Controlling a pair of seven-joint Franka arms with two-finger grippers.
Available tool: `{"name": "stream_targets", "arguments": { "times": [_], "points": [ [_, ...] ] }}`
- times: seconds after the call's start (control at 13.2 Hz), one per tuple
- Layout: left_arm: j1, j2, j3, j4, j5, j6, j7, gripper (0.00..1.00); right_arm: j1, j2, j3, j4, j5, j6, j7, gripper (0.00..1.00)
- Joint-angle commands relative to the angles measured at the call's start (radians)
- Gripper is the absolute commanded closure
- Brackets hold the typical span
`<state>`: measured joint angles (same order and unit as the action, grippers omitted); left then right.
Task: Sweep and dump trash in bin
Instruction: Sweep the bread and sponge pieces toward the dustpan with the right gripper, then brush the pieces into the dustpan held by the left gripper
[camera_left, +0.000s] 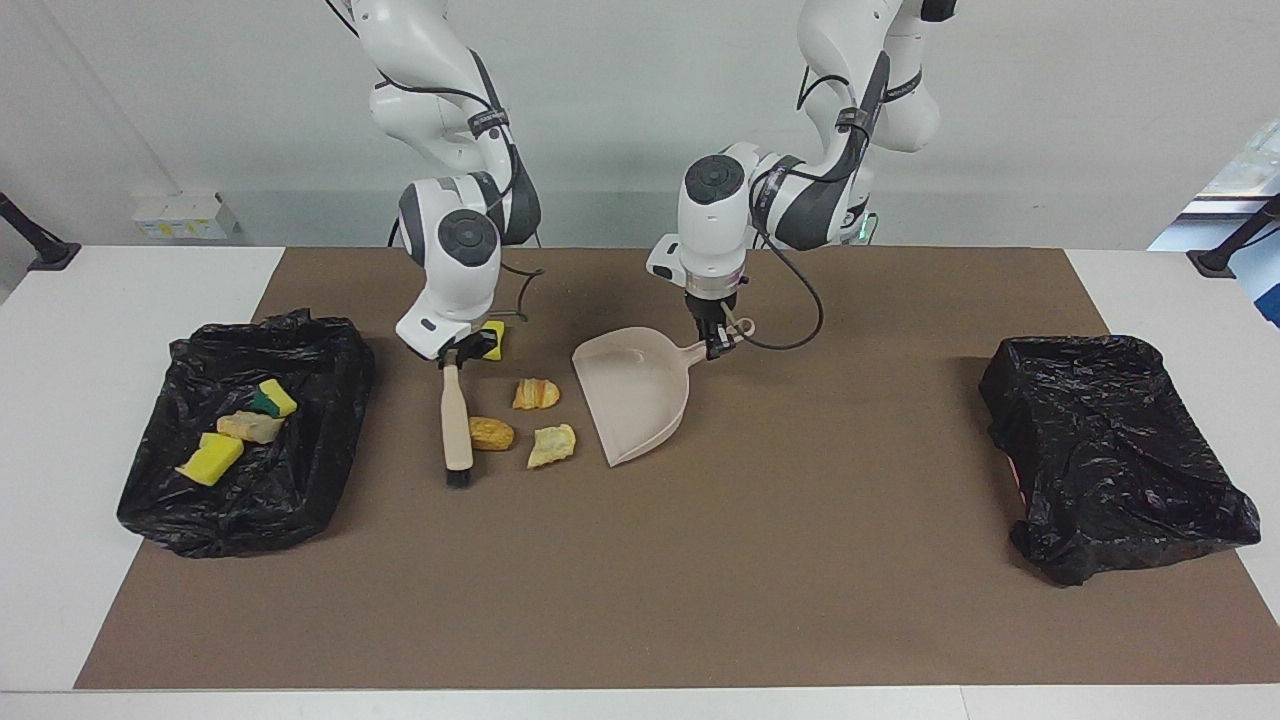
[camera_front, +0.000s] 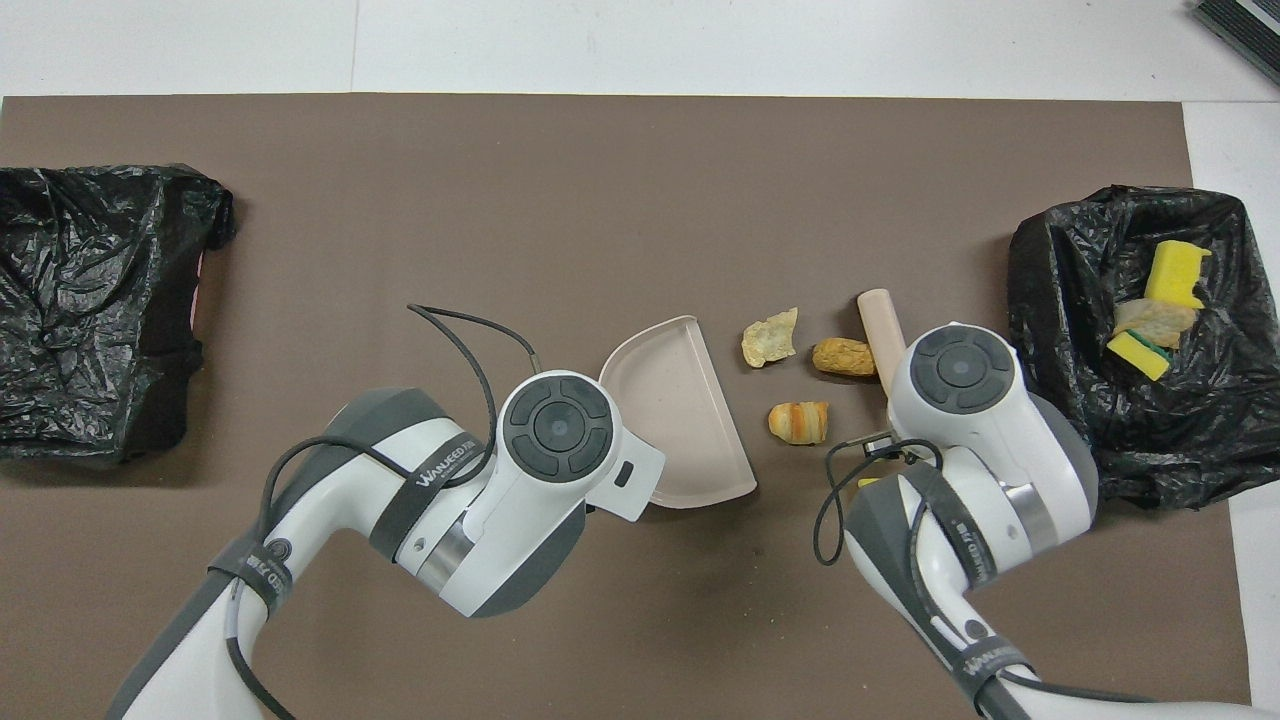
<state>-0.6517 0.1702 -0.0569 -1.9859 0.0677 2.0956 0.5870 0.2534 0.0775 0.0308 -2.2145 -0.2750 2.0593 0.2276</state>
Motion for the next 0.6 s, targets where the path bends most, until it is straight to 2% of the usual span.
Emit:
{"name": "stream_targets", "arguments": {
  "times": [0.0,0.15,0.53],
  "points": [
    [-0.017,-0.031,0.014,-0.050,0.018,0.017,0.007,1.00,0.079,0.008,0.003,-0.016,0.092,0.033,-0.027,1.00],
    [-0.017,-0.032,0.012,-0.053,0.018,0.018,0.005,1.00,0.137,0.001,0.003,-0.030,0.155,0.047,-0.033,1.00],
    [-0.016,-0.031,0.012,-0.053,0.018,0.023,0.005,1.00,0.242,-0.007,0.004,-0.021,0.449,0.032,-0.108,1.00]
  ]
}}
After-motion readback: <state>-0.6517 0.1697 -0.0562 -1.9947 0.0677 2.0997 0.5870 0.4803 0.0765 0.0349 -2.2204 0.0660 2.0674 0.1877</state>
